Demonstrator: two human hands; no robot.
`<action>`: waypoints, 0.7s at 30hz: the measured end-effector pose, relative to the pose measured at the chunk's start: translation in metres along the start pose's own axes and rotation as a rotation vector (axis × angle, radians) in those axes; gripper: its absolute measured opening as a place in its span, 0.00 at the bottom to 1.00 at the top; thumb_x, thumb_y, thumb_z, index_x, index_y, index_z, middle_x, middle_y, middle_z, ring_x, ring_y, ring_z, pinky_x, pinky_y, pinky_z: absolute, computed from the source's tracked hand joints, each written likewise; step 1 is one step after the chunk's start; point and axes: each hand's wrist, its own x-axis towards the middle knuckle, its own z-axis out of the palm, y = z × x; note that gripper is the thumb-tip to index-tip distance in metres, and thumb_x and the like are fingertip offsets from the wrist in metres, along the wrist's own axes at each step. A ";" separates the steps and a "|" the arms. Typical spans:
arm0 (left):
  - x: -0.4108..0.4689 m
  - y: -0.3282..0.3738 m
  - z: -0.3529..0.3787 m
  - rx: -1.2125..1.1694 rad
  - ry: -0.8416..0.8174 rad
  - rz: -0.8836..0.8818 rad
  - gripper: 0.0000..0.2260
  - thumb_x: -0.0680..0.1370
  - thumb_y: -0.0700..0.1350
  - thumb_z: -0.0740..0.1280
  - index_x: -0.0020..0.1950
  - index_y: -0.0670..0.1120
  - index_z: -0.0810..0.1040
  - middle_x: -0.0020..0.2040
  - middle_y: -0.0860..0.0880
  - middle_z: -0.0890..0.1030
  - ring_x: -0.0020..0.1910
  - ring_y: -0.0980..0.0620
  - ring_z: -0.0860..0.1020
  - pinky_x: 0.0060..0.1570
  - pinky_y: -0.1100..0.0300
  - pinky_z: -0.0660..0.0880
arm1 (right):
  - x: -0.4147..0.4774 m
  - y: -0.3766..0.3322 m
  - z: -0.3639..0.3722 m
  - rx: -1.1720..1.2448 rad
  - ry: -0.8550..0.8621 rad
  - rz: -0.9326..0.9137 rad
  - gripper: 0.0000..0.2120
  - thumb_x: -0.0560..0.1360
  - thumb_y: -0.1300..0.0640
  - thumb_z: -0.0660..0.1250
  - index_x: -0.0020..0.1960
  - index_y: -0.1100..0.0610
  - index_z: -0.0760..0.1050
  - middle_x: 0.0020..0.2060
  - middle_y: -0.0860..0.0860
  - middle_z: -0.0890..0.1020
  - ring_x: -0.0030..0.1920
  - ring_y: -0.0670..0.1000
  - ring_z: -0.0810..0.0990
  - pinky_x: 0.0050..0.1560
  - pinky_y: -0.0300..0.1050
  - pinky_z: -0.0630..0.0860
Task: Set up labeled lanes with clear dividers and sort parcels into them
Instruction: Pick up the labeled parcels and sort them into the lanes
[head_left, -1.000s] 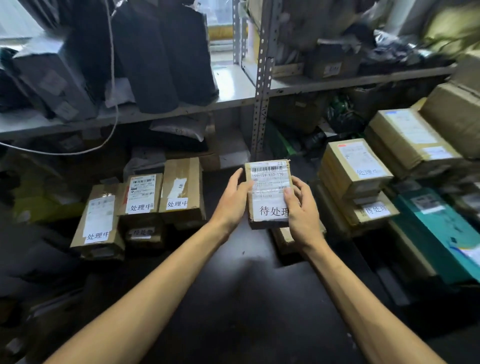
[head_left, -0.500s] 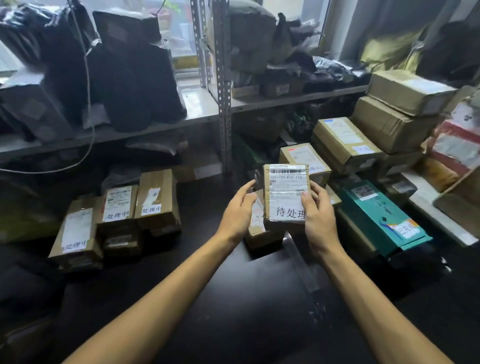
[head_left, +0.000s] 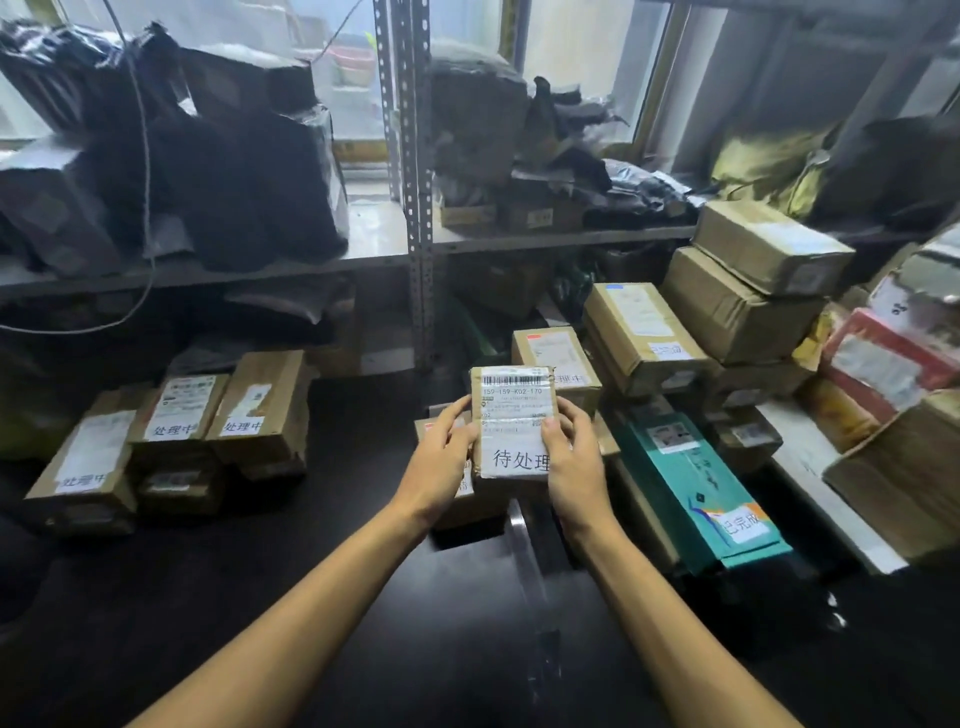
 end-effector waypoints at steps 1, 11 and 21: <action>0.002 -0.002 -0.001 -0.008 0.016 -0.008 0.18 0.82 0.49 0.60 0.72 0.55 0.70 0.60 0.56 0.81 0.59 0.56 0.79 0.63 0.47 0.75 | 0.003 0.002 0.003 -0.001 -0.021 0.014 0.12 0.84 0.56 0.59 0.67 0.51 0.69 0.55 0.46 0.79 0.53 0.40 0.80 0.42 0.29 0.77; 0.070 -0.045 -0.029 -0.101 0.033 -0.148 0.20 0.81 0.40 0.62 0.73 0.52 0.66 0.58 0.52 0.81 0.51 0.56 0.83 0.44 0.59 0.81 | 0.064 0.044 0.055 -0.047 -0.084 0.133 0.12 0.83 0.59 0.61 0.66 0.52 0.69 0.60 0.53 0.79 0.61 0.52 0.80 0.63 0.55 0.78; 0.141 -0.098 -0.038 0.009 0.045 -0.257 0.18 0.80 0.37 0.62 0.61 0.59 0.69 0.58 0.57 0.81 0.52 0.63 0.81 0.47 0.63 0.80 | 0.128 0.109 0.090 -0.135 -0.145 0.327 0.10 0.84 0.57 0.60 0.63 0.46 0.67 0.56 0.48 0.81 0.55 0.49 0.83 0.53 0.47 0.82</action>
